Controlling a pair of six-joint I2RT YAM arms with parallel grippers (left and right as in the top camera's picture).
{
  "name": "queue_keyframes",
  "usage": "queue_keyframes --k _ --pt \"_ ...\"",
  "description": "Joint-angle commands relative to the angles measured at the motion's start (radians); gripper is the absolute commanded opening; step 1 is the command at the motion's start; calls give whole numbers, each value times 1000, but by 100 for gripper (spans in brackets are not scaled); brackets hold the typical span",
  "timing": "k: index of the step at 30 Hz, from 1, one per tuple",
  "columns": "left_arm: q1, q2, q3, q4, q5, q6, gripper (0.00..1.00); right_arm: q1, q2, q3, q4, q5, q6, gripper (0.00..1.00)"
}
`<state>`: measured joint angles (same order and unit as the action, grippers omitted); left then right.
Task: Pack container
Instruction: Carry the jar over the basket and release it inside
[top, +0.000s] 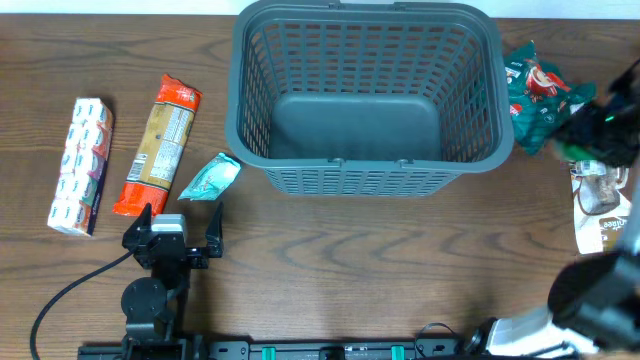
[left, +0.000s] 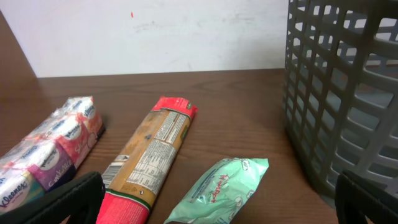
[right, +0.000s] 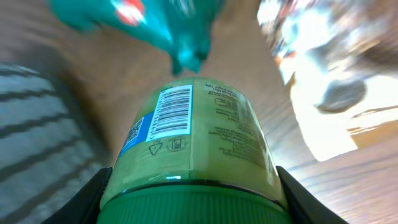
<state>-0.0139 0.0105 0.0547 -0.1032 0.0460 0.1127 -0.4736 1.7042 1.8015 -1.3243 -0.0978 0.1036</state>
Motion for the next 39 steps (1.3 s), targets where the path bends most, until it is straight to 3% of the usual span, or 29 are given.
queue_keyframes --k 1,6,10,16,22,27,39 --pt "5 -6 -29 -11 -5 14 99 18 -128 124 -29 -8 16 2" --pt "5 -6 -29 -11 -5 14 98 92 -220 328 -87 -8 11 1" --pt "5 -6 -29 -11 -5 14 99 268 -223 460 -131 -3 4 2" --pt "5 -6 -29 -11 -5 14 99 554 -186 479 -131 140 39 2" --pt "5 -6 -29 -11 -5 14 99 748 -35 479 -159 264 50 2" --pt "5 -6 -29 -11 -5 14 99 783 122 479 -159 301 66 2" --pt "5 -6 -29 -11 -5 14 99 680 378 479 -186 243 82 1"
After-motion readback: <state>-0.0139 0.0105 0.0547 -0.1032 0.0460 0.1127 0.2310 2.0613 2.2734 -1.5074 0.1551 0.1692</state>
